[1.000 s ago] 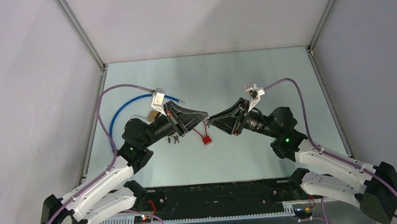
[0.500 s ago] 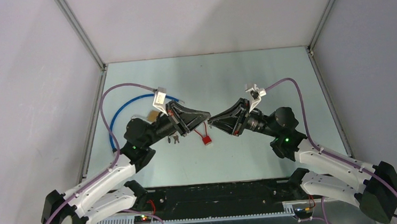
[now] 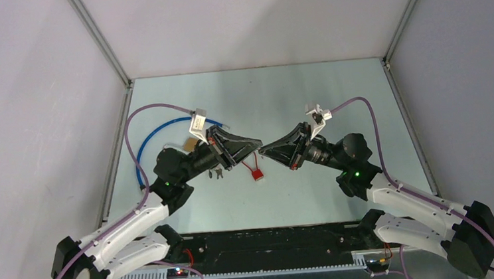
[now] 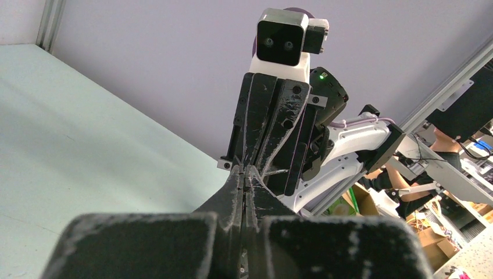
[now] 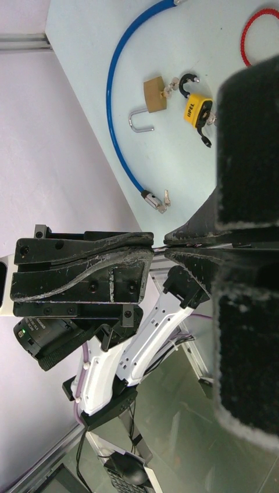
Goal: Unlock with the key
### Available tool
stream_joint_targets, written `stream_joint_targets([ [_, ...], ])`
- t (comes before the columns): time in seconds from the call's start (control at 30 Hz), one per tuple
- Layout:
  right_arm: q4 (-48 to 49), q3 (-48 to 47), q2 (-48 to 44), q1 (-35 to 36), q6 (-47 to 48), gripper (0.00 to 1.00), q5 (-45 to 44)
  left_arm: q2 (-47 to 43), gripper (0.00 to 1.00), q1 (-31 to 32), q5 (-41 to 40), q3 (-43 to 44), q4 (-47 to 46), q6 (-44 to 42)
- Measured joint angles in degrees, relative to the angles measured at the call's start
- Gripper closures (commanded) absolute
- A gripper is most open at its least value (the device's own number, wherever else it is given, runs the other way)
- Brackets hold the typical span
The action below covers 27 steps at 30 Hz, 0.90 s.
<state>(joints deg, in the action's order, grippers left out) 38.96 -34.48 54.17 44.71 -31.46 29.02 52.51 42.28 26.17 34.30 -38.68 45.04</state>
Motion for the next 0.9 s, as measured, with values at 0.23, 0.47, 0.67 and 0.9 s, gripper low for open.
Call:
stream_joint_targets([
  [0.23,-0.59,0.00,-0.11,0.00,0.02,1.00,-0.15,-0.07,0.72,0.13,-0.55,-0.02,0.26,-0.37],
  [0.47,-7.72,0.00,-2.49,0.09,0.22,1.00,-2.19,-3.45,0.06,0.00,-8.31,-0.02,9.44,-4.11],
  [0.67,-14.71,1.51,-4.59,0.11,-0.66,1.00,-7.28,-8.11,0.00,-0.02,-22.29,0.15,23.74,-6.05],
  [0.9,-24.63,3.41,-4.63,-0.22,-4.15,1.00,-13.46,-4.96,0.04,-0.09,-33.88,5.31,43.78,-4.94],
])
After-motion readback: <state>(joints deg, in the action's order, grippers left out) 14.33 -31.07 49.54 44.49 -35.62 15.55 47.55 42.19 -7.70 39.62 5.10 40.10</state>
